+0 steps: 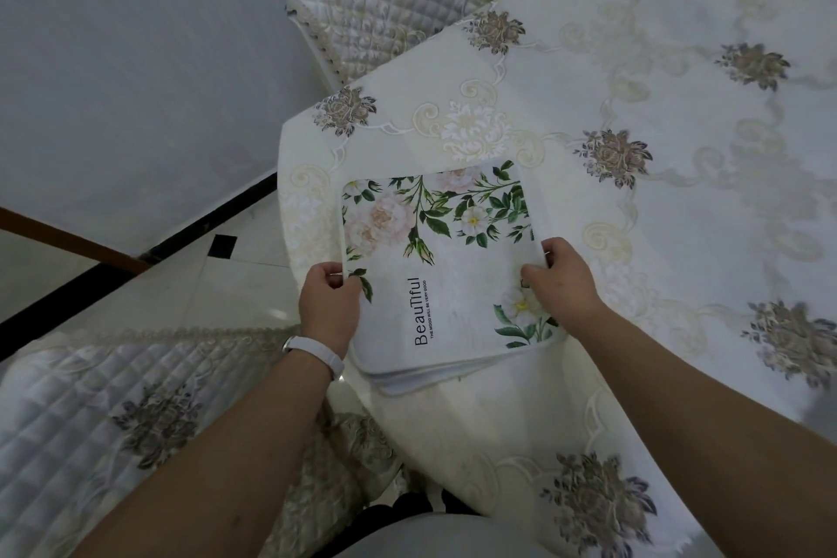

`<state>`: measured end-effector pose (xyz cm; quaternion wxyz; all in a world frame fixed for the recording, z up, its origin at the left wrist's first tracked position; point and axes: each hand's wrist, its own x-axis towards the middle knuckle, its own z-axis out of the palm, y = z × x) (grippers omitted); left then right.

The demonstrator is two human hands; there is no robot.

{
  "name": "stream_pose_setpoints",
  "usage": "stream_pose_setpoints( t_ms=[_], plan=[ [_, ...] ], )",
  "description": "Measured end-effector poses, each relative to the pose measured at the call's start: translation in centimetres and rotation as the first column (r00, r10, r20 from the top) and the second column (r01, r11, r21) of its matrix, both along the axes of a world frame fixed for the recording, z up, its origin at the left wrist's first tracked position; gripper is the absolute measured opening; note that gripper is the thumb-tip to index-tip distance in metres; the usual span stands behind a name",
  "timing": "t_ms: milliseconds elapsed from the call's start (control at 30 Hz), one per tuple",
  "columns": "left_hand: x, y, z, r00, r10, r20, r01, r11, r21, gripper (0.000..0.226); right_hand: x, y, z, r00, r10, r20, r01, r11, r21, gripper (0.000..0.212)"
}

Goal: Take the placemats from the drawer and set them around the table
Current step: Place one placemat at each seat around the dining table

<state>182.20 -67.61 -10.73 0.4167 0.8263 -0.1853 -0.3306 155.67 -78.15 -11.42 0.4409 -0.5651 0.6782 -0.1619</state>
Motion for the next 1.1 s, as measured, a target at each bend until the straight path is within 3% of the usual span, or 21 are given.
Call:
stream_pose_setpoints(
  t_ms=[200, 600, 833, 1100],
  plan=[
    [-0.1, 1.1, 0.7, 0.990, -0.036, -0.136, 0.034, 0.999, -0.018, 0.010, 0.3, 1.7, 1.0, 1.000, -0.026, 0.017, 0.026, 1.000, -0.008, 0.022],
    [-0.8, 4.2, 3.2, 0.962, -0.127, -0.241, 0.091, 0.984, -0.154, 0.008, -0.8, 7.2, 5.5, 0.992, -0.127, 0.002, 0.127, 0.990, -0.064, 0.020],
    [-1.9, 6.2, 3.7, 0.900, -0.221, -0.375, 0.141, 0.963, -0.231, 0.010, -2.4, 11.6, 7.8, 0.979, -0.194, -0.067, 0.186, 0.976, -0.111, 0.021],
    [-6.4, 7.5, 4.3, 0.820, -0.394, -0.415, 0.296, 0.913, -0.281, 0.014, -7.3, 17.8, 9.9, 0.934, -0.354, -0.054, 0.342, 0.926, -0.161, 0.021]
  ],
)
